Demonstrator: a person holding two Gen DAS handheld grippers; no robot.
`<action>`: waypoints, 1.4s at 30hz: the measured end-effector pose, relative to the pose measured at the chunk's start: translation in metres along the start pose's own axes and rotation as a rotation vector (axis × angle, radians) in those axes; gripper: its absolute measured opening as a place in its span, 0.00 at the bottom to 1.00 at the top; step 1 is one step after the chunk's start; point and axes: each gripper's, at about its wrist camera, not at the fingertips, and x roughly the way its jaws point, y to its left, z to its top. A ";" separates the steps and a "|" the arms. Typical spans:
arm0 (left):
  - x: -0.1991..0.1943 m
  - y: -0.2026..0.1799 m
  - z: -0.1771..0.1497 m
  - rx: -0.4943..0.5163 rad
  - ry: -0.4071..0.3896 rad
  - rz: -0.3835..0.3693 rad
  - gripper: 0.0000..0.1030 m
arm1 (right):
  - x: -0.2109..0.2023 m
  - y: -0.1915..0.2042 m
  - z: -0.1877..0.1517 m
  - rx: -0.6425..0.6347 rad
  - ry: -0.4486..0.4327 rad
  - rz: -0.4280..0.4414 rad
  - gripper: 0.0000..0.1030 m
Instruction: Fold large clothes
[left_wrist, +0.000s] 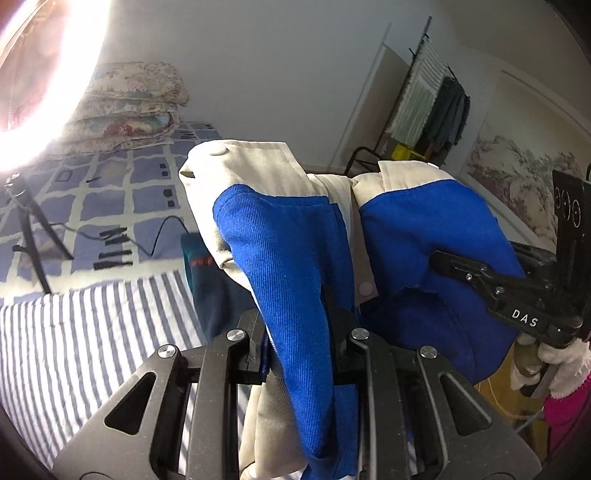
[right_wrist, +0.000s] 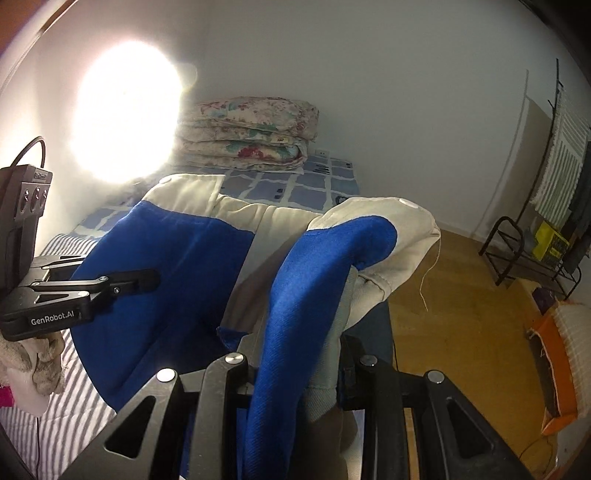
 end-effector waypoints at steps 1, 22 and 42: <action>0.010 0.005 0.008 -0.007 -0.006 0.007 0.19 | 0.013 -0.005 0.009 -0.003 -0.002 0.002 0.24; 0.126 0.089 0.006 -0.158 0.082 0.150 0.35 | 0.174 -0.128 -0.002 0.287 0.134 0.113 0.41; 0.044 0.057 -0.008 -0.081 -0.002 0.251 0.54 | 0.099 -0.104 -0.005 0.263 0.068 -0.108 0.60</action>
